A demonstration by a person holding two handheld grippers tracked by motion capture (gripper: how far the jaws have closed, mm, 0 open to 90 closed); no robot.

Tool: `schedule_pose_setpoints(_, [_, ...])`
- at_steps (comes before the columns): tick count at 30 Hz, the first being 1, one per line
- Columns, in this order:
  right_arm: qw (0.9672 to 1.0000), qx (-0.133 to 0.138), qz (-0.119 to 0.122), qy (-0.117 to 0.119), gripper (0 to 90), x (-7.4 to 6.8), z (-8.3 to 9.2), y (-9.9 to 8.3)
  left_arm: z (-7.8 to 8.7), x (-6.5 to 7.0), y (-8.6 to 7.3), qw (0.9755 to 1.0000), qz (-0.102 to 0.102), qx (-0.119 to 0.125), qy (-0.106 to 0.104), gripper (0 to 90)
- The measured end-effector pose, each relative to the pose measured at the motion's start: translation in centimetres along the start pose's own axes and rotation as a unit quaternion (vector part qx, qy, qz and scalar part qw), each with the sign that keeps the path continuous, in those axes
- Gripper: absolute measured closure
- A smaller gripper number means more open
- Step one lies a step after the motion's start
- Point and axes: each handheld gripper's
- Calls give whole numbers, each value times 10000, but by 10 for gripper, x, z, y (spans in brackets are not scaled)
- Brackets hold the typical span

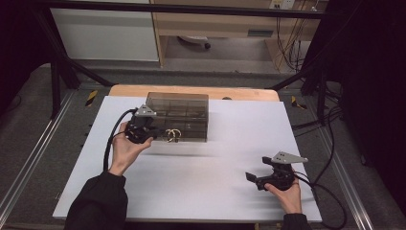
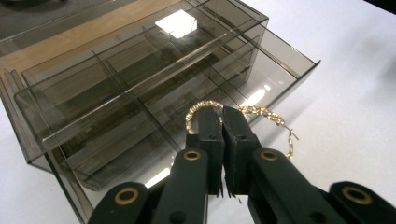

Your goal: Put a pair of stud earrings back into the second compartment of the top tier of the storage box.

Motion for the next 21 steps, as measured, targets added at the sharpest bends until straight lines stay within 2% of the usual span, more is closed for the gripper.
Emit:
schedule_pose_setpoints(9, [10000,2,7,2,6,0,0,0,-17,-4,7,9999,3,-113,126,866])
schedule_pose_setpoints(21, [10000,15,1,9,6,0,0,0,-34,-10,13,9995,-25,-77,321,866])
Point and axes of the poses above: each handheld gripper's, and its own axes: z roughly backward along the jaws, y roughly out of its top, x roughly to its right, and after that the axes turned 1 degree about z, right-handed
